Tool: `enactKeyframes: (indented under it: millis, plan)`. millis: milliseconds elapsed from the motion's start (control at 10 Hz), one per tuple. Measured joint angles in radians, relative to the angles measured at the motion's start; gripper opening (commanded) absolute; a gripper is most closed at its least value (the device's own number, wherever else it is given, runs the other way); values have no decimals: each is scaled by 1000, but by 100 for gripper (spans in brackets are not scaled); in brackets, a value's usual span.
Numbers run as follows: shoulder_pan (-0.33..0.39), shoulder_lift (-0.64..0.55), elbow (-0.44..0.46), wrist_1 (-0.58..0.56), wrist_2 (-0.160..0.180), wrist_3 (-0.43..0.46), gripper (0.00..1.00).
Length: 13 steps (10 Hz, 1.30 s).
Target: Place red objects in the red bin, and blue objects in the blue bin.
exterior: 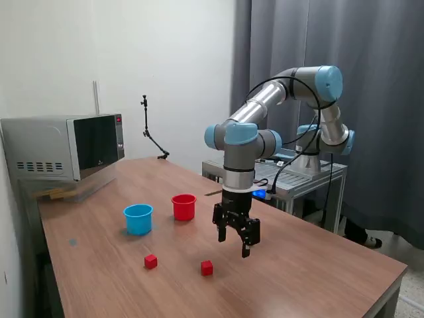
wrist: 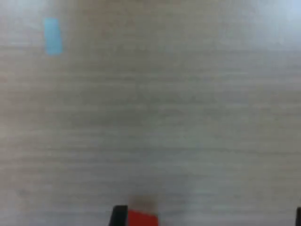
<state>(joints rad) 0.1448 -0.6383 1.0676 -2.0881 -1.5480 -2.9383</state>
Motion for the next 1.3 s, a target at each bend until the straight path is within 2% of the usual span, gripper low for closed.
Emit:
enactKeyframes:
  millis: [800, 1300]
  plan:
    - [-14, 77, -84, -1, 9, -1, 100]
    - [-16, 99, -110, -1, 1, 3, 100]
